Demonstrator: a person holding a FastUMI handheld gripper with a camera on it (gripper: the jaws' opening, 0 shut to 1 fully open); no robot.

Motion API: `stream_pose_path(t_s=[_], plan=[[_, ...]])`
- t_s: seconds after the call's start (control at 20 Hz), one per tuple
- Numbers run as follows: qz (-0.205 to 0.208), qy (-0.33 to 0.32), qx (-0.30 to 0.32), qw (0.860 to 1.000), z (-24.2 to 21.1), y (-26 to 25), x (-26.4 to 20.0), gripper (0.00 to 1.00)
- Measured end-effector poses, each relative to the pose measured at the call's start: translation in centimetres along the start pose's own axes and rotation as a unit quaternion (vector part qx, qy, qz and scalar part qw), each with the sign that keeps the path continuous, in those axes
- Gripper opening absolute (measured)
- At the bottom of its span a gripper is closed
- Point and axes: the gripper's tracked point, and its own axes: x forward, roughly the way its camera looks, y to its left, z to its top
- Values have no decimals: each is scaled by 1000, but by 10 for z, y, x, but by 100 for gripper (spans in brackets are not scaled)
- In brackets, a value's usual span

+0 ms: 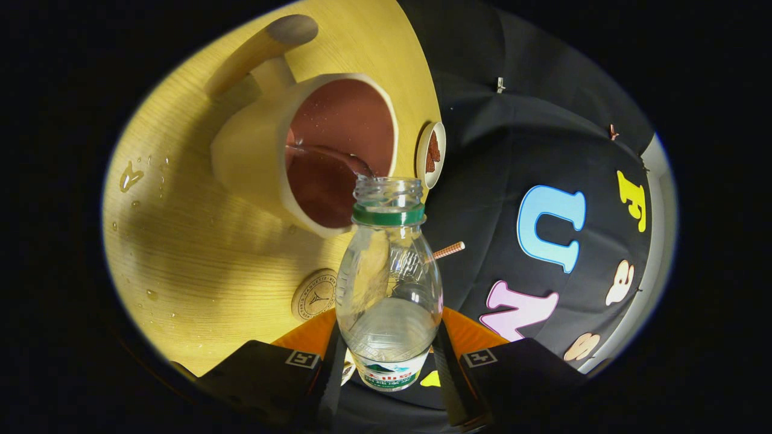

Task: Take the bottle from table, then pour the juice into the cup, finally place the bottle on the coaster

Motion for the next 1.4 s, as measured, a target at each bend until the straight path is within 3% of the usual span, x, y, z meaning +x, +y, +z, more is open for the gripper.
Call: stream_pose_path(t_s=[0.8, 1.4], plan=[[-11, 1, -55, 998, -7, -14, 1, 70], [-23, -24, -112, 993, 13, -23, 5, 70]])
